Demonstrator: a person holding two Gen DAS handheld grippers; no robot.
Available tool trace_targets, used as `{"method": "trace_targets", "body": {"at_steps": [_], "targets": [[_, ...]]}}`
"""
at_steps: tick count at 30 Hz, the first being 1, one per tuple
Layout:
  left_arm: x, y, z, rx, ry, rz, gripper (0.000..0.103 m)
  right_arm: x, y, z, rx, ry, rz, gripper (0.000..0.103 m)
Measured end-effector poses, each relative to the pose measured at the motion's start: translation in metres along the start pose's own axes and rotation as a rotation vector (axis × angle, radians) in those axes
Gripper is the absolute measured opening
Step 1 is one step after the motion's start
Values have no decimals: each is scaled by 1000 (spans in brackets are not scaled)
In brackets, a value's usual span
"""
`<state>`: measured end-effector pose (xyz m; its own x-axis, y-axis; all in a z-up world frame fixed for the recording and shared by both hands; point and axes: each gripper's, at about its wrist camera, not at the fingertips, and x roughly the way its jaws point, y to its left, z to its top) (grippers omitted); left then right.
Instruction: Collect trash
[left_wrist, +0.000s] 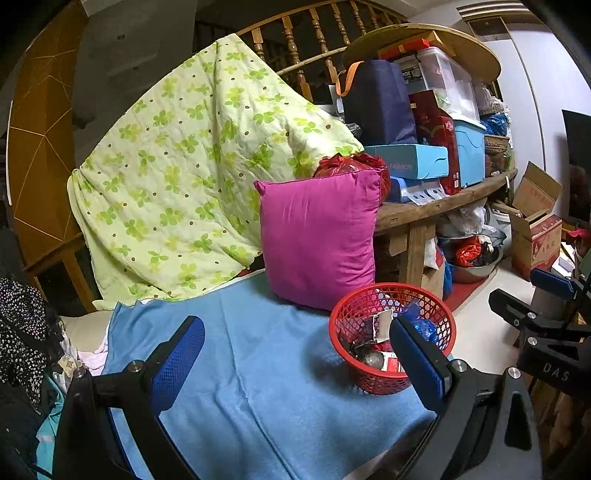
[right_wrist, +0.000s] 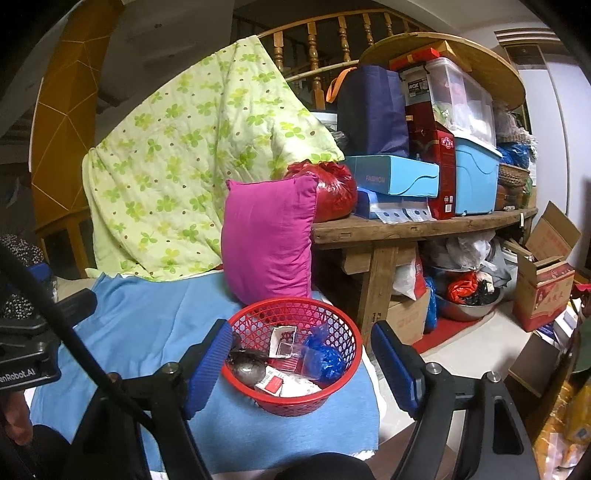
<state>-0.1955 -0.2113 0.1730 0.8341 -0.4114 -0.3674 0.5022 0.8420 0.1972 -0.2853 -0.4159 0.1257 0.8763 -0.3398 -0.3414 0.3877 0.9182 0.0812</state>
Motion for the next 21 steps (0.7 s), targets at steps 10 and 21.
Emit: {"method": "trace_targets", "body": {"at_steps": [10,21], "targets": [[1,1,-1,-15,10,6,100,0,0,-4,-6,12,-1,80],[4,0,-3,-17,23,-5,100,2,-3,-7,2,17,-1,80]]}}
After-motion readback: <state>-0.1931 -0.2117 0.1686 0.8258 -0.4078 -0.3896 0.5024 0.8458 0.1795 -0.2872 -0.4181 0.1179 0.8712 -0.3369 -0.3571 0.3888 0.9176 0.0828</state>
